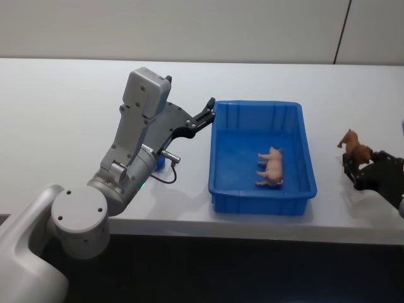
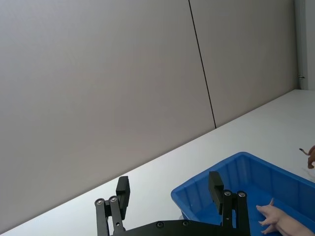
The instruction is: Pick up the two dolls from the table and place them into the box.
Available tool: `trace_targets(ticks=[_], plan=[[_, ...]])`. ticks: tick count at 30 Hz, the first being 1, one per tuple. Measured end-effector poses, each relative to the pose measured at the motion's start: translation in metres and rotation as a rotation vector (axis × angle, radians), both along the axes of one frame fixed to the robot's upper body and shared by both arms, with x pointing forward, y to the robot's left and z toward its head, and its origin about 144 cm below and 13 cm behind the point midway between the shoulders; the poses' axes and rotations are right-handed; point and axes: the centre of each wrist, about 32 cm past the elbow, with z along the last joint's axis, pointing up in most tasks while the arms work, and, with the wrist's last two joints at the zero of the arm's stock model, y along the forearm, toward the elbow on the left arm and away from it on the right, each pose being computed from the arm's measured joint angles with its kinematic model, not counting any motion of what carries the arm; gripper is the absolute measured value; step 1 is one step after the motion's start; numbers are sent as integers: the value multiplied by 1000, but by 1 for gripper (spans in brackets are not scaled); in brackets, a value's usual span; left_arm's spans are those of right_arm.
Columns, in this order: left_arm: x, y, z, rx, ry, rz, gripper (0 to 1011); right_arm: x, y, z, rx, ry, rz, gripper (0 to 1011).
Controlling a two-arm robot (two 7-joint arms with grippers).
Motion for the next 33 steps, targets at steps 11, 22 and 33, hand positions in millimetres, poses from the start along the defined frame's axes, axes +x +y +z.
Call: trace_targets(ticks=[11, 22, 33], plan=[[0, 0, 0, 0, 0, 0, 1001, 1, 3, 17, 1, -126, 45, 428], [0, 0, 0, 0, 0, 0, 1001, 14, 15, 44, 32, -186, 185, 427], [0, 0, 0, 0, 0, 0, 1001, 33, 34, 55, 49, -125, 284, 428]])
